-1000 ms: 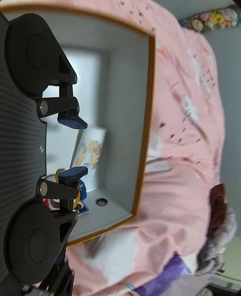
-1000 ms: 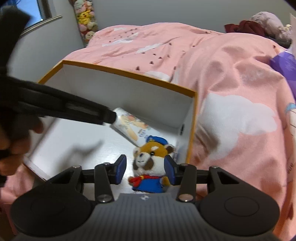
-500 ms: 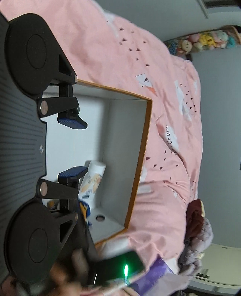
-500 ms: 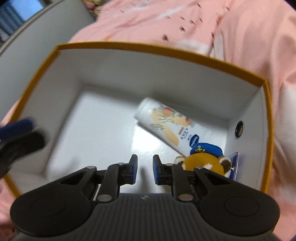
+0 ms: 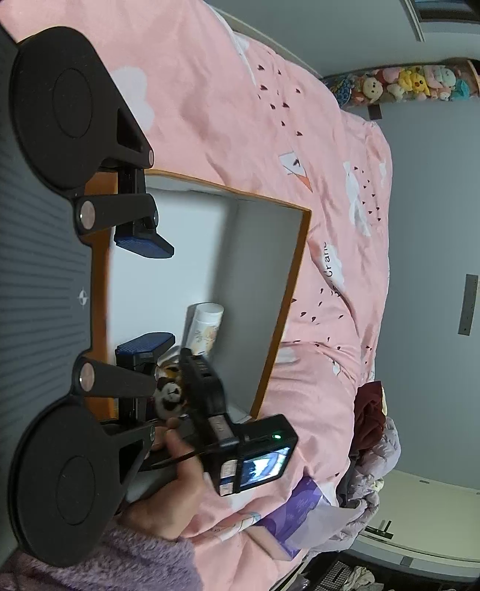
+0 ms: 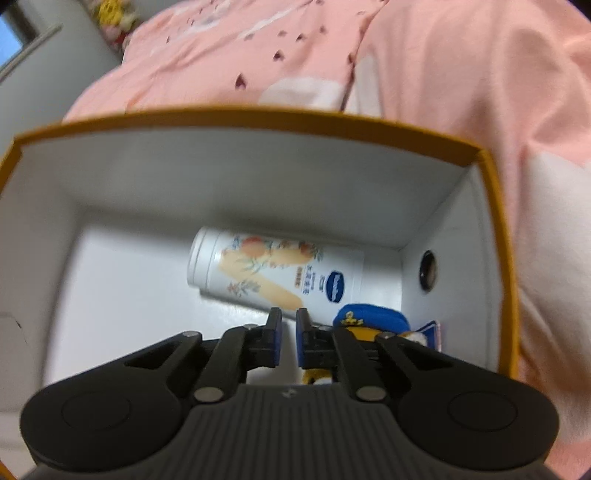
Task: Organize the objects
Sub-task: 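Withdraw both open tools from the box back toward the scattered items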
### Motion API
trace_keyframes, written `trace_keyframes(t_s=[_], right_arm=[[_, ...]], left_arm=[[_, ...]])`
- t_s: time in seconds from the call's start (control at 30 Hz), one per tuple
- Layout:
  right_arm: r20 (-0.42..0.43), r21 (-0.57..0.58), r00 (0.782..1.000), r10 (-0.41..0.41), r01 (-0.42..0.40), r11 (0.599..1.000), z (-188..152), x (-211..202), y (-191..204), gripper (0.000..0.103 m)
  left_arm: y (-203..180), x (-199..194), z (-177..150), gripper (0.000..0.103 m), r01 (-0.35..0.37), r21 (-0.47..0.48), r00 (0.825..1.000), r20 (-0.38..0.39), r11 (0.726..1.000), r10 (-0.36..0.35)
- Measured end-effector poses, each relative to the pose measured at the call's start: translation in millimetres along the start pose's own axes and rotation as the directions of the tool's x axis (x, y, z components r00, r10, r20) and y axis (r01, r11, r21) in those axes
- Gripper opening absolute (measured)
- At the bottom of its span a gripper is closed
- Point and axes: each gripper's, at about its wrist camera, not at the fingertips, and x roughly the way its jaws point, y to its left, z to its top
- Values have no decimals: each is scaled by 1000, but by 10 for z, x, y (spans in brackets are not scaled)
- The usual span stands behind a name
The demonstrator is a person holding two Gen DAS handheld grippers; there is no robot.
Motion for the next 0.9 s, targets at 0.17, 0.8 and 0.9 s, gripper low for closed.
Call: trace_keyframes(t_s=[0.17,0.8,0.9], right_arm=[[73,-68,996,53,-48,996,-155,-422,115,15],[323,-314,925,200,-95,945,-1658,-1772,441,28],[288,-341,933,217,-112,933,-1884,-1735,453,29]], left_arm=[[-58,-196,-253,52,9,18,1000,1,1000,-9],[-233,-392,-1053,52,-16,65,996,-81,998,21],[-201,-411,-1131,52,-6,67,995,-98,998,12]])
